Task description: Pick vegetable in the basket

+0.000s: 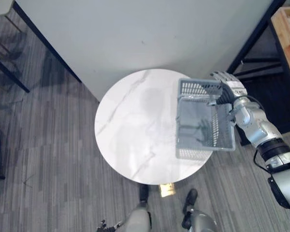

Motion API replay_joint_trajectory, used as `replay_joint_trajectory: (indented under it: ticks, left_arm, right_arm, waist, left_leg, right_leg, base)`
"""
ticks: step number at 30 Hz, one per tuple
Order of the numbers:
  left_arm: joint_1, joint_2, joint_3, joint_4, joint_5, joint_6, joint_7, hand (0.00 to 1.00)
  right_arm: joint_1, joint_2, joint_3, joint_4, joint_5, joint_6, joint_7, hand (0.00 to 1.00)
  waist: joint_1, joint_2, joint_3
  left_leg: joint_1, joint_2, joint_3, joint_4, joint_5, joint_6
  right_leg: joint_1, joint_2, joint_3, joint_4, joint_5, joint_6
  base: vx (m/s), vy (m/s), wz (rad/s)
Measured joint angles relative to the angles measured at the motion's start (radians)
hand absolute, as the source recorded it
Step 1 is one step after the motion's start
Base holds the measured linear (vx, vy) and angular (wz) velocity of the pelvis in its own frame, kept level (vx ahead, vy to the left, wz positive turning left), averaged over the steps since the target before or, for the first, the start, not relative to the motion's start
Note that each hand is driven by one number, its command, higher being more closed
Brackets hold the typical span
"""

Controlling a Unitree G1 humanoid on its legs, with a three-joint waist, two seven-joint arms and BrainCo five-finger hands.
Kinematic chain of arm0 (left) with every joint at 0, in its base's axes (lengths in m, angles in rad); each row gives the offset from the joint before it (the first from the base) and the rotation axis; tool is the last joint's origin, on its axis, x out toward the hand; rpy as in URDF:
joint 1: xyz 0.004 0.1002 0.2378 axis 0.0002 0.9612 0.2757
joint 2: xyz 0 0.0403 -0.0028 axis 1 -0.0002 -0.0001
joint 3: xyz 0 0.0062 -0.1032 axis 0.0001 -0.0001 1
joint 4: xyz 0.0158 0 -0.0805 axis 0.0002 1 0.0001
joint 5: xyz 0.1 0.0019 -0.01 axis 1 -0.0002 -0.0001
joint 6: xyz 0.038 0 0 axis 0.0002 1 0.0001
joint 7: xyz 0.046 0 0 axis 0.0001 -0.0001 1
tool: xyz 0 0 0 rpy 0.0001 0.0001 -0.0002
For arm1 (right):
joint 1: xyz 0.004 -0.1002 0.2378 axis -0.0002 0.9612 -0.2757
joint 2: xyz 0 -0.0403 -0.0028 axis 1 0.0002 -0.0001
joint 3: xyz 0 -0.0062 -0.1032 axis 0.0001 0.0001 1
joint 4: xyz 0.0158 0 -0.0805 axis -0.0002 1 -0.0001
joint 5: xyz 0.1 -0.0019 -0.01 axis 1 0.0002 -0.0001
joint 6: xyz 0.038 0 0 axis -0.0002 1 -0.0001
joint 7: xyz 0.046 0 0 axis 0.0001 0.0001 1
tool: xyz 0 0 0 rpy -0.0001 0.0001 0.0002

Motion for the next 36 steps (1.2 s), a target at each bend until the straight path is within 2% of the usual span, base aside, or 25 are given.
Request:
replay_joint_trajectory:
  ticks: [5, 16, 23, 24, 29, 30, 36]
  left_arm:
    - [0.0, -0.001, 0.0, -0.001, -0.006, -0.001, 0.004, 0.0]
    - [-0.029, 0.002, -0.015, -0.002, -0.006, -0.012, 0.005, 0.0]
    - [-0.036, 0.002, -0.042, -0.002, -0.006, -0.02, 0.007, 0.0]
    - [-0.036, 0.002, -0.042, -0.002, -0.006, -0.021, 0.007, 0.0]
    - [-0.038, 0.002, -0.046, -0.001, -0.006, -0.022, 0.007, 0.0]
    - [-0.04, 0.003, -0.061, -0.001, -0.006, -0.022, 0.009, 0.0]
    - [-0.051, 0.008, -0.081, -0.001, -0.005, -0.021, 0.01, 0.0]
  right_arm:
    - [-0.007, 0.0, 0.0, 0.0, 0.0, 0.001, 0.0, 0.0]
    - [-0.066, 0.0, -0.001, 0.094, 0.0, 0.001, 0.001, 0.0]
    - [-0.099, -0.001, -0.003, 0.19, -0.003, 0.002, -0.002, 0.0]
    - [-0.099, -0.001, -0.003, 0.201, -0.003, 0.004, -0.002, 1.0]
    - [-0.111, 0.0, -0.063, 0.274, -0.014, 0.009, -0.026, 1.0]
    - [-0.129, 0.0, -0.089, 0.316, -0.022, 0.021, -0.047, 1.0]
    - [-0.145, 0.0, -0.089, 0.359, -0.033, 0.022, -0.061, 1.0]
  waist:
    - [-0.002, 0.0, 0.005]
    - [0.001, 0.007, 0.067]
    - [0.005, 0.025, 0.088]
    - [0.006, 0.025, 0.088]
    - [0.008, 0.031, 0.109]
    - [0.02, 0.038, 0.114]
    - [0.031, 0.039, 0.114]
  left_leg:
    - [-0.009, -0.002, -0.002, 0.0, 0.001, 0.001]
    - [-0.02, -0.005, -0.009, 0.0, 0.005, 0.002]
    - [-0.036, -0.009, -0.032, 0.0, 0.009, 0.002]
    - [-0.037, -0.01, -0.033, 0.0, 0.009, 0.003]
    - [-0.042, -0.014, -0.046, 0.0, 0.013, 0.003]
    - [-0.044, -0.013, -0.052, 0.0, 0.014, 0.002]
    - [-0.045, -0.014, -0.061, 0.0, 0.017, -0.001]
  right_leg:
    - [-0.008, 0.0, 0.002, -0.002, 0.001, 0.0]
    - [-0.018, -0.003, 0.001, 0.002, 0.001, 0.0]
    - [-0.022, -0.007, -0.015, 0.0, 0.001, 0.0]
    - [-0.022, -0.008, -0.016, 0.0, 0.001, 0.0]
    - [-0.021, -0.011, -0.022, 0.001, 0.001, 0.0]
    - [-0.02, -0.011, -0.027, 0.001, 0.001, 0.0]
    - [-0.015, -0.012, -0.038, 0.0, 0.001, 0.0]
  base:
    - [0.04, 0.004, 0.0]
    - [0.0, 0.002, 0.01]
    - [0.03, 0.005, 0.08]
    - [0.02, 0.011, 0.04]
    - [0.0, 0.011, 0.07]
    - [0.01, 0.009, 0.08]
    - [0.02, 0.004, 0.05]
